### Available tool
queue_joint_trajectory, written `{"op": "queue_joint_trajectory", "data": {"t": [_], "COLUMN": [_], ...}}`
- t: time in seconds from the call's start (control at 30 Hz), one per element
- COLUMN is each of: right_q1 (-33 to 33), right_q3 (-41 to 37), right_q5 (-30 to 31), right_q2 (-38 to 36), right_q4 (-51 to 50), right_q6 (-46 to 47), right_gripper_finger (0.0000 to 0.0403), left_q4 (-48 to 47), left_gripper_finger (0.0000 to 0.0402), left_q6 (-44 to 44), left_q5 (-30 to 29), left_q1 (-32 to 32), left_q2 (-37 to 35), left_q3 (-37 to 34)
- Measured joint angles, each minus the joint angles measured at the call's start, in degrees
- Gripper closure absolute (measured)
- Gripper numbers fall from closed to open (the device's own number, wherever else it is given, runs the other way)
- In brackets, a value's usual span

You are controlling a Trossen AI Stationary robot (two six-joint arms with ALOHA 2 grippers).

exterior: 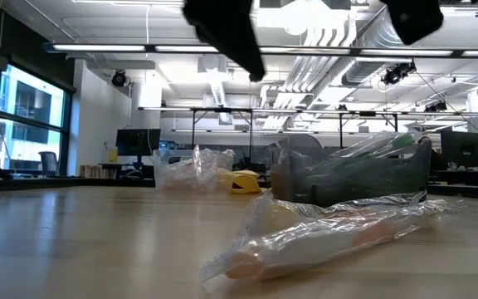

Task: Pick & Place Toothbrushes
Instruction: Put the orange toothbrush into the transparent bin

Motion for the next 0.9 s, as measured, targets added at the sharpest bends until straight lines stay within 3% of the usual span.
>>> {"op": "queue_joint_trajectory", "data": {"t": [0.23,0.47,0.63,0.9], "right_q1": [-3.69,-6.38,-7.85,-8.08], "right_q3": [8.37,12.39,13.08,13.18], "right_q5": [-0.43,-2.36,-7.04,-9.92], "right_q2": [10.71,19.57,25.75,32.56], "right_q4": [-8.39,-13.74,-13.89,-15.11], "right_q6": [-2.67,-2.02,0.21,2.59], "right_gripper_finger": [0.0141,0.0141,0.0141,0.0143], "left_q4": [-1.69,13.13,23.37,23.61], "left_gripper_finger": [0.0401,0.0401,0.0401,0.0401], "left_q6": [-8.69,-12.94,-13.90,-19.13], "left_q5": [-3.72,-6.54,-7.85,-8.12], "left_q1": [-4.47,-11.24,-15.25,-17.07], "left_q2": [-5.80,-13.21,-16.41,-16.72], "left_q3": [-7.17,-19.63,-26.68,-27.61]}}
